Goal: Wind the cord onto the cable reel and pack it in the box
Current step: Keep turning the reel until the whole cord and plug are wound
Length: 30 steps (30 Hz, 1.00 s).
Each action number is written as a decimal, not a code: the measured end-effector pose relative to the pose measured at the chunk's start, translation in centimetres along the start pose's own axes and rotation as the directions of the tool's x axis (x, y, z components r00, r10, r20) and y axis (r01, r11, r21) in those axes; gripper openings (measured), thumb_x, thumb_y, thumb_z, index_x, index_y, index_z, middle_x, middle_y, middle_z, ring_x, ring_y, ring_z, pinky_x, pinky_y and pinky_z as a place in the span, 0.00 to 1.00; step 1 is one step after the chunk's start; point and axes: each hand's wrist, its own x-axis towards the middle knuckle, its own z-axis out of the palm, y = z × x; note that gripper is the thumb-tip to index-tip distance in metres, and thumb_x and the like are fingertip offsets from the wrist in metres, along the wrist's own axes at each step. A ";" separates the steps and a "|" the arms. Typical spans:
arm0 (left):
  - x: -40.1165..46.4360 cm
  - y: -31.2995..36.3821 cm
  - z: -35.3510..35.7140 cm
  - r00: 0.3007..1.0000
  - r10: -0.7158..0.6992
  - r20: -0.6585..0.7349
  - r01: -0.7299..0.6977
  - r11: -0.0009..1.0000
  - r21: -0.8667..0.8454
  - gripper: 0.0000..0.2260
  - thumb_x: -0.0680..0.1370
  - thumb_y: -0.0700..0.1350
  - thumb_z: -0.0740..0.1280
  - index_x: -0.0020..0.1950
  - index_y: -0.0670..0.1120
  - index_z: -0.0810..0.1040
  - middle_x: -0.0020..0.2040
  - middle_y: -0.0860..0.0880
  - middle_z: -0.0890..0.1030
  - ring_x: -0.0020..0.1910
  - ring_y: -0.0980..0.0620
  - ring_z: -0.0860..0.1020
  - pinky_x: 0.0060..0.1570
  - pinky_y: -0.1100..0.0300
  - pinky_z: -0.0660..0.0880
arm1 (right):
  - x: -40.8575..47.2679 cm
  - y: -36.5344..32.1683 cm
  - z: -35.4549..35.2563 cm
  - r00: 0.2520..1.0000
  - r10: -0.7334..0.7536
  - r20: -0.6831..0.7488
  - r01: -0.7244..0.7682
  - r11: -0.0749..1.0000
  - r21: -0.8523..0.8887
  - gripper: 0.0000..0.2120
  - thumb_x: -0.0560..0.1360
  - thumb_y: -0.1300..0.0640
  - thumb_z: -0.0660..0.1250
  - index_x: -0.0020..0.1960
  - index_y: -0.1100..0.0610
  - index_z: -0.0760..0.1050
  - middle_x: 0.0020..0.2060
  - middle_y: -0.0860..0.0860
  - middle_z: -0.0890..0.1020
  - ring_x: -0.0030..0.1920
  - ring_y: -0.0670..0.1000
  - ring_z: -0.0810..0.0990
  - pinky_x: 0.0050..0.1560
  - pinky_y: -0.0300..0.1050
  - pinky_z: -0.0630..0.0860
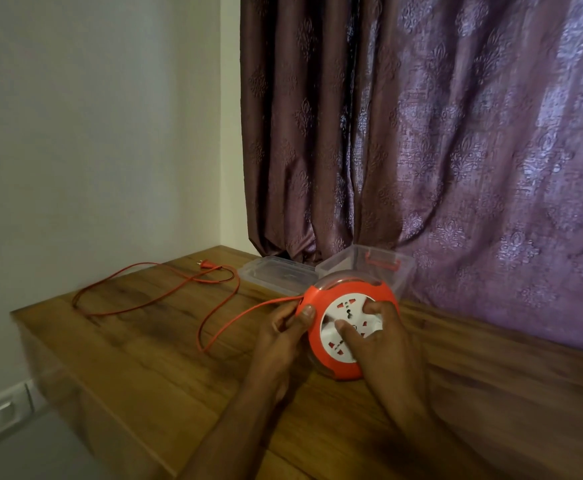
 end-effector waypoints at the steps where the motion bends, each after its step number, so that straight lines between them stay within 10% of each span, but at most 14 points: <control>1: 0.1 0.0 -0.1 1.000 -0.004 -0.004 0.004 1.000 -0.004 0.16 0.72 0.56 0.73 0.57 0.50 0.84 0.55 0.44 0.87 0.54 0.41 0.85 0.52 0.43 0.82 | 0.1 -0.1 0.0 1.000 0.030 -0.002 -0.029 0.997 0.076 0.19 0.68 0.36 0.70 0.54 0.41 0.68 0.47 0.48 0.83 0.48 0.50 0.80 0.41 0.44 0.74; 7: 0.3 -0.2 -0.5 0.998 -0.062 -0.015 0.060 0.996 -0.065 0.18 0.66 0.58 0.77 0.53 0.54 0.86 0.54 0.46 0.87 0.53 0.44 0.86 0.46 0.52 0.84 | -0.3 -0.6 0.2 0.982 0.154 0.112 -0.183 0.925 0.333 0.17 0.71 0.51 0.72 0.56 0.42 0.70 0.46 0.50 0.85 0.46 0.51 0.83 0.37 0.49 0.79; 12: 0.3 -0.3 -0.3 0.997 -0.069 -0.036 0.064 0.991 -0.116 0.25 0.67 0.57 0.79 0.59 0.46 0.84 0.58 0.40 0.85 0.58 0.39 0.84 0.57 0.38 0.79 | -0.8 -1.5 -0.3 0.906 0.301 0.298 -0.421 0.718 0.554 0.26 0.66 0.61 0.74 0.60 0.47 0.69 0.49 0.59 0.82 0.21 0.49 0.74 0.21 0.37 0.68; 17: 0.3 -0.5 -0.3 0.998 -0.053 -0.040 0.046 0.984 -0.173 0.26 0.66 0.57 0.81 0.58 0.44 0.84 0.58 0.38 0.85 0.58 0.35 0.83 0.61 0.32 0.75 | -1.3 -2.2 -0.2 0.865 0.316 0.389 -0.498 0.624 0.602 0.25 0.65 0.57 0.76 0.57 0.49 0.68 0.46 0.58 0.84 0.21 0.50 0.73 0.26 0.41 0.73; 23: 0.7 -0.4 -0.8 0.994 -0.073 -0.086 0.054 0.977 -0.206 0.21 0.65 0.56 0.78 0.54 0.48 0.86 0.55 0.41 0.86 0.55 0.39 0.85 0.54 0.40 0.82 | -0.9 -1.7 -0.3 0.996 -0.063 0.059 0.051 0.981 0.185 0.20 0.71 0.54 0.72 0.58 0.44 0.67 0.47 0.46 0.81 0.40 0.49 0.79 0.41 0.46 0.75; 30: 0.6 -0.5 -0.8 0.994 -0.081 -0.069 0.065 0.975 -0.213 0.22 0.66 0.55 0.79 0.56 0.46 0.86 0.57 0.39 0.85 0.56 0.36 0.84 0.57 0.34 0.78 | -1.9 -2.1 -0.4 0.914 -0.367 0.172 0.405 0.814 -0.417 0.30 0.80 0.49 0.56 0.74 0.33 0.43 0.68 0.48 0.59 0.54 0.52 0.78 0.44 0.50 0.80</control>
